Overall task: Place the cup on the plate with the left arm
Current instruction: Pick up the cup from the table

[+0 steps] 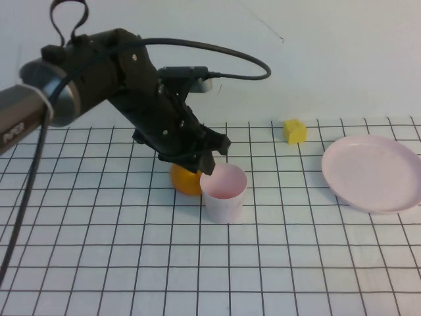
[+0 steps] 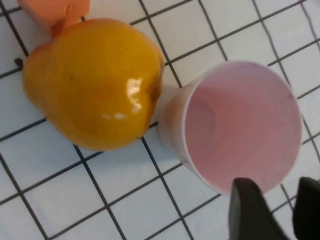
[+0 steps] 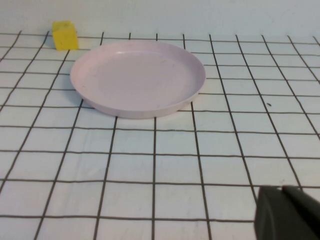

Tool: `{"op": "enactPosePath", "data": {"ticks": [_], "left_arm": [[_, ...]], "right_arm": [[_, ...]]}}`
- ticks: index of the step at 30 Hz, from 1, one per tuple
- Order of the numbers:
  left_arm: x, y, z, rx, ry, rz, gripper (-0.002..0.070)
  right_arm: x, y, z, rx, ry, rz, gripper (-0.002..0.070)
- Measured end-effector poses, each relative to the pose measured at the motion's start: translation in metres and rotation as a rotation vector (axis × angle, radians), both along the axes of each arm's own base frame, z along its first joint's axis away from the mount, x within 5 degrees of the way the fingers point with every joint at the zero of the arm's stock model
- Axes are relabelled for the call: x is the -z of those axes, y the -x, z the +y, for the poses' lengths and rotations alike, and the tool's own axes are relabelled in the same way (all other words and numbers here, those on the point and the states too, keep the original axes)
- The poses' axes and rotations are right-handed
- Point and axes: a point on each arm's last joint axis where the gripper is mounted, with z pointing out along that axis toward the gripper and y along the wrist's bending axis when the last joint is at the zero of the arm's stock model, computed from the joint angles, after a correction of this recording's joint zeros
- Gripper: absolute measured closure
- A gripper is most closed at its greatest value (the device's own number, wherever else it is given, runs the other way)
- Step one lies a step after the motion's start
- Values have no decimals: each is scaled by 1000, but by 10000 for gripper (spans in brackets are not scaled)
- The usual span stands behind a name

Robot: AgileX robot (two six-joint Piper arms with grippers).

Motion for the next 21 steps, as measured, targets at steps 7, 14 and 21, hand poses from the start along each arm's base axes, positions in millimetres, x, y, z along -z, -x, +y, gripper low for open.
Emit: {"op": "enactPosePath", "data": {"ticks": [7,14,21], "left_arm": [[32,-23,-8,-23,-50,77,228],[50,-33,-9,-46,-79,80,266],[63,-35,-11,-8,-106,101,620]], "right_arm": [[0,0,0,0,0,0,678],[0,0,0,0,0,0,678],[0,0,0,0,0,0,678]]}}
